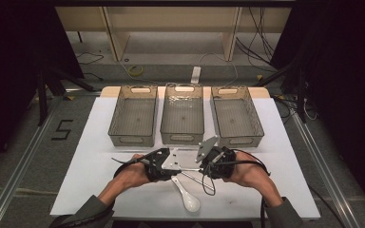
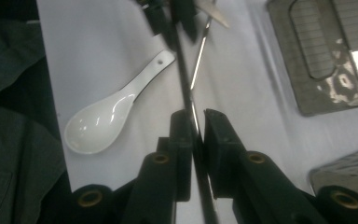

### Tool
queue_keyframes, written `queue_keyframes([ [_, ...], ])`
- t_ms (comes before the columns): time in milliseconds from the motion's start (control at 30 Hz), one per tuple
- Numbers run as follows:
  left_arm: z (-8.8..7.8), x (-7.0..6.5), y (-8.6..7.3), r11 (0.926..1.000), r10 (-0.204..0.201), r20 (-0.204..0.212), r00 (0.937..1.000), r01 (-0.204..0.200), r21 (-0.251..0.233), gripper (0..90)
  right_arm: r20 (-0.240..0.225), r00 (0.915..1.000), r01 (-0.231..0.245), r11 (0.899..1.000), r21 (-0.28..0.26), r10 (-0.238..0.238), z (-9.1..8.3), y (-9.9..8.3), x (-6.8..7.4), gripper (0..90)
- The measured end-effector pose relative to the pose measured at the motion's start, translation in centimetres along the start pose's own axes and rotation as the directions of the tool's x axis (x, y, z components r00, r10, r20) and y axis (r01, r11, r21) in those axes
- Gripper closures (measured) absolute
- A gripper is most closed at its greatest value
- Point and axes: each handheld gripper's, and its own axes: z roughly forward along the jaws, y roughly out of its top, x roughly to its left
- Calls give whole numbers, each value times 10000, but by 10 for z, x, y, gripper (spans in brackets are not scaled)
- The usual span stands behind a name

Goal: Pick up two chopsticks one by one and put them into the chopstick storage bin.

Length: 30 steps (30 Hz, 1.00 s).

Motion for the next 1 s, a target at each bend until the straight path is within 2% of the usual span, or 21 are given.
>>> queue_keyframes([
  [67, 1, -3, 0, 9997, 229, 281, 9993, -230, 29, 840, 93, 9996, -263, 9992, -301, 266, -1, -2, -4, 788],
  [100, 1, -3, 1, 9998, 197, 199, 9996, -198, 28, 848, 140, 9986, -502, 9977, -454, 509, -3, -3, -6, 780],
  [133, 0, -2, 0, 9997, 226, 202, 9995, -227, 67, 849, -57, 9974, -718, 9950, -698, 715, -3, -4, -10, 737],
  [200, -2, 0, -2, 9999, 112, 96, 9999, -113, 79, 851, -119, 9953, -966, 9860, -1362, 958, -5, -9, -15, 622],
  [267, -4, 4, -4, 9998, -157, -12, 9999, 157, 82, 852, 12, 9890, -1445, 9688, -2012, 1478, -8, -11, -22, 571],
  [333, -6, 8, -6, 9985, -556, -240, 9982, 556, -7, 851, 17, 9819, -1819, 9444, -2738, 1896, -13, -14, -26, 523],
  [400, -9, 13, -8, 9958, -917, -375, 9951, 914, -77, 851, 152, 9694, -2276, 9200, -3191, 2452, -16, -15, -26, 465],
  [467, -11, 17, -10, 9923, -1241, -617, 9904, 1239, -62, 851, 290, 9566, -2623, 9003, -3473, 2898, -17, -17, -27, 415],
  [533, -13, 21, -12, 9884, -1519, -747, 9856, 1519, -56, 851, 349, 9480, -2821, 8859, -3682, 3164, -17, -19, -28, 388],
  [600, -16, 23, -14, 9822, -1879, -779, 9791, 1871, -180, 851, 465, 9444, -2852, 8810, -3775, 3256, -15, -20, -27, 378],
  [667, -19, 27, -16, 9759, -2179, -781, 9728, 2164, -283, 851, 508, 9409, -2878, 8694, -4016, 3349, -14, -21, -27, 368],
  [833, -25, 34, -22, 9679, -2514, -946, 9633, 2494, -319, 852, 437, 9273, -3056, 8191, -4855, 3718, -19, -25, -28, 331],
  [933, -30, 38, -24, 9580, -2868, -1146, 9511, 2838, -420, 852, 505, 9227, -3090, 8115, -4960, 3822, -20, -28, -28, 319],
  [1000, -33, 42, -26, 9495, -3136, -1296, 9407, 3101, -470, 852, 516, 9219, -3078, 8068, -5043, 3840, -18, -29, -27, 312],
])
